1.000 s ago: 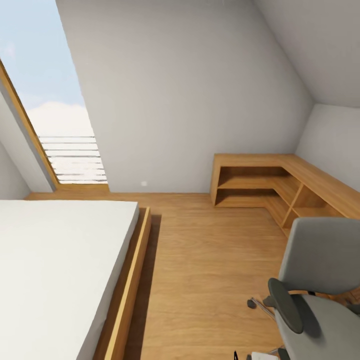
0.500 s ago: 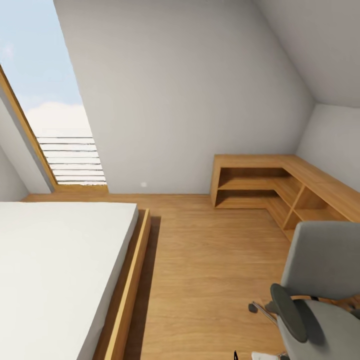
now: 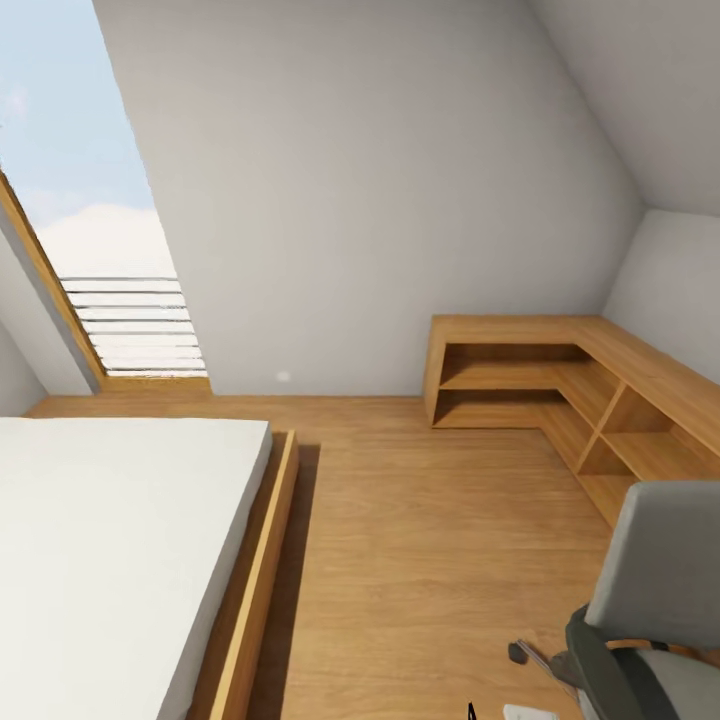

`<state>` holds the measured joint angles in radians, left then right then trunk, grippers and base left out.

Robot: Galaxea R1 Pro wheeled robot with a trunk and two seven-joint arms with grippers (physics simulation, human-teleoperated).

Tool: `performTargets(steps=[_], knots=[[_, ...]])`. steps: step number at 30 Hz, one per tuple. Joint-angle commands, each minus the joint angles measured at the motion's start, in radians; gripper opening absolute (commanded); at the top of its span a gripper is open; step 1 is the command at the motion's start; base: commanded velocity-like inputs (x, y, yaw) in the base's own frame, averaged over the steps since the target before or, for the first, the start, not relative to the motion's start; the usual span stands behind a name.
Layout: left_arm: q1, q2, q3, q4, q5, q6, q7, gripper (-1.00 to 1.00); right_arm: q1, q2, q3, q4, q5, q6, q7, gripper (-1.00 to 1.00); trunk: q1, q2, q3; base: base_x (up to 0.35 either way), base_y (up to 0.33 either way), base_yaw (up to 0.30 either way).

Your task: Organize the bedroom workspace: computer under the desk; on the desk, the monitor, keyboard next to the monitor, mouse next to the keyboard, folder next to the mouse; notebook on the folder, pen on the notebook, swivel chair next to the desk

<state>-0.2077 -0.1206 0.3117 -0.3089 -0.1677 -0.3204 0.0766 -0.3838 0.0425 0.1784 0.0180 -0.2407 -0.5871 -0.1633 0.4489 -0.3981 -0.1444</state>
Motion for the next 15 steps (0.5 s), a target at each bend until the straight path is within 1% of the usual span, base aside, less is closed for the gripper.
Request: performTargets(steps=[1, 15], knots=[[-0.001, -0.001, 0.004, 0.001, -0.011, -0.003, 0.005, 1.0, -0.001, 0.0, 0.009, 0.002, -0.006, -0.003, -0.004, 1.0, 0.001, -0.002, -0.002, 0.331, 0.0, 0.0], [-0.001, -0.001, 0.004, 0.001, -0.011, -0.003, 0.005, 1.0, -0.001, 0.0, 0.009, 0.002, -0.006, -0.003, -0.004, 1.0, 0.001, -0.002, -0.002, 0.333, 0.0, 0.0]])
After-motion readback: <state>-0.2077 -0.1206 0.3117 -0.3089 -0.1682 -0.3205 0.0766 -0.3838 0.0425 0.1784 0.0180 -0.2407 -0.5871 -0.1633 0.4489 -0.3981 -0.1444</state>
